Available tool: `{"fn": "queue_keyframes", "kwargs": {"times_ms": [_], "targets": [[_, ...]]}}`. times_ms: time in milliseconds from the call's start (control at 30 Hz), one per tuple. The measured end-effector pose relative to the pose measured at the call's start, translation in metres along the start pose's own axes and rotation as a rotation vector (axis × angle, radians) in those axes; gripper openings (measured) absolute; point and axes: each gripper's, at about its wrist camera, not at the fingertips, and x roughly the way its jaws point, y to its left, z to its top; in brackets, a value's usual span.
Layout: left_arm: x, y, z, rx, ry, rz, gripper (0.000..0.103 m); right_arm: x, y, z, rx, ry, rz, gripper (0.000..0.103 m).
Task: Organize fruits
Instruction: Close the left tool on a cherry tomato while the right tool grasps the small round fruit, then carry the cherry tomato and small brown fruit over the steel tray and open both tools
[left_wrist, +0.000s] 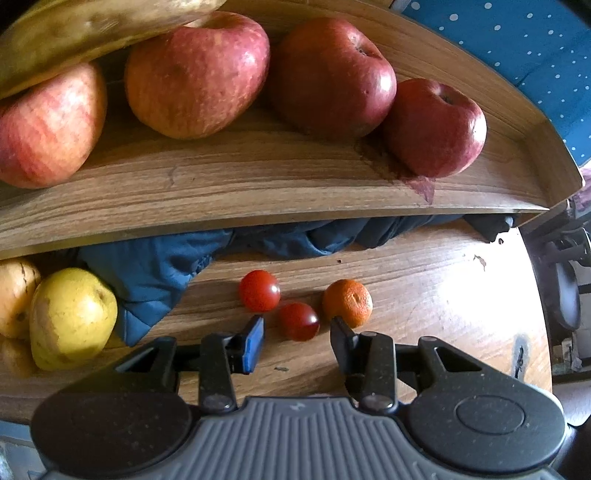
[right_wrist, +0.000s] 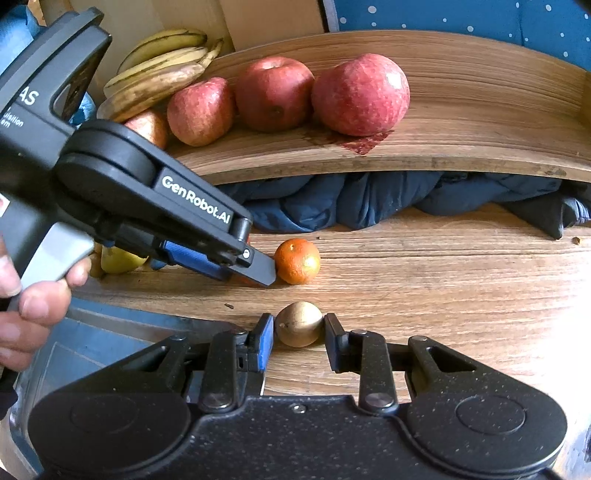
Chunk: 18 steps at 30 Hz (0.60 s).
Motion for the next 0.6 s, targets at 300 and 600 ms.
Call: {"fn": "queue_keyframes", "kwargs": {"times_ms": [300,600], "targets": [[-0.002,-0.005,-0.009,-0.017,-0.015,0.039,0.025,-0.002,0.000,0.001,-0.026,0.005,0.043,0.031],[-0.023,0.003,-0.028,-0.025,-0.040,0.019,0.025,-0.015,0.012,0.005,-0.052,-0.012,0.033,0.031]]}}
